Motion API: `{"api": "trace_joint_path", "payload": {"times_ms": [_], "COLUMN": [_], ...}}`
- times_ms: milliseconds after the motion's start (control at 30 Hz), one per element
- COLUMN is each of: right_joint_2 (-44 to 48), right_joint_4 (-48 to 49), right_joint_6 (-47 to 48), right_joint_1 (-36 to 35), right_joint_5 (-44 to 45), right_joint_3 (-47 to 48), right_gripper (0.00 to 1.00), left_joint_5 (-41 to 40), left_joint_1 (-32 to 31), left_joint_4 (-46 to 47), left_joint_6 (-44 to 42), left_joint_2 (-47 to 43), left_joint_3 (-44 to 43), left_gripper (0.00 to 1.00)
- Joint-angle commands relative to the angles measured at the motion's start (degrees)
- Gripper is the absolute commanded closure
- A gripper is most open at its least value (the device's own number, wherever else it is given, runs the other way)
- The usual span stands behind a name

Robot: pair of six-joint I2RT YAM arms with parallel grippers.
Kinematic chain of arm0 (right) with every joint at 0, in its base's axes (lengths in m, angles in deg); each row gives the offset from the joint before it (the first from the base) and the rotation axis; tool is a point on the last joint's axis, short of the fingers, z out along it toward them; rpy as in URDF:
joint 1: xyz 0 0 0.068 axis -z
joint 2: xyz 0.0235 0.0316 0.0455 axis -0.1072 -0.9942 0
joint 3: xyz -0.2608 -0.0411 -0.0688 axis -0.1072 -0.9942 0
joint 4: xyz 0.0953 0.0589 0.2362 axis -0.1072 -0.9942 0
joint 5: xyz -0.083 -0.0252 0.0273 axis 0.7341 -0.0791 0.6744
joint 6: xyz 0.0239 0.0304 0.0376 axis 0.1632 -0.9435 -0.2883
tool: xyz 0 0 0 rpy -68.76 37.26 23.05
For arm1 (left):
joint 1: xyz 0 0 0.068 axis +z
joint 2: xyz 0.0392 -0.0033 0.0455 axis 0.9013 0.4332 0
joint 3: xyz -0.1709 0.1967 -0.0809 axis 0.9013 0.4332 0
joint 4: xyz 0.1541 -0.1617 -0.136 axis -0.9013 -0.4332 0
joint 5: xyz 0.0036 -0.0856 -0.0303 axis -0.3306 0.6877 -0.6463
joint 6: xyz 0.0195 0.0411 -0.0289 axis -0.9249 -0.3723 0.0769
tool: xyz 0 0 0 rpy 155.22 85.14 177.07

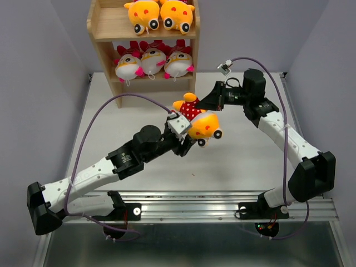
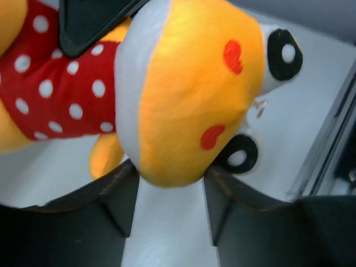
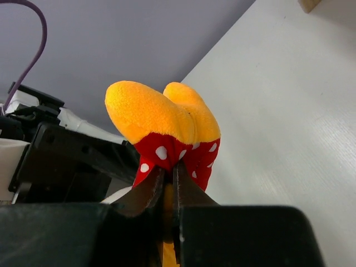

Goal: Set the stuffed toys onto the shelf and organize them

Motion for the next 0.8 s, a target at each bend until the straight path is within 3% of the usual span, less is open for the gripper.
{"api": "trace_joint_path", "payload": {"times_ms": [0, 67, 133, 300, 467, 767], "right_joint_2": [1.31, 1.39, 2.18, 5.25, 8.25, 10.36], "right_joint_4": [3.95, 4.13, 4.21, 10.71, 19.06, 21.96], "right_joint_6": [2.10, 2.72, 5.26, 5.01, 3.69, 1.24], "right_joint_1": [2.40, 3.46, 3.46, 3.46, 3.46, 3.46], "right_joint_5": [0.69, 1.39, 2.44, 4.55, 11.65, 17.39], "right_joint_3": [4.91, 5.45, 5.36, 0.71, -6.05, -8.52], "right_gripper": [0.99, 0.99, 0.99, 0.99, 0.99, 0.99], "left_joint_5": [-4.04, -4.12, -4.91, -8.42, -9.49, -9.22], "left_joint_1": [-0.12, -0.12, -0.03, 0.49, 0.58, 0.67], "left_joint_4": [10.35, 12.29, 14.50, 17.31, 17.84, 21.44], "left_joint_6": [12.45, 15.73, 20.81, 33.21, 47.18, 52.04], "left_joint_2": [-6.12, -7.80, -9.99, -12.38, -8.87, 1.15], "left_joint_3": [2.47, 5.02, 6.95, 8.98, 7.94, 1.52], "left_gripper": [0.26, 0.10, 0.05, 0.05, 0.08, 0.09]}}
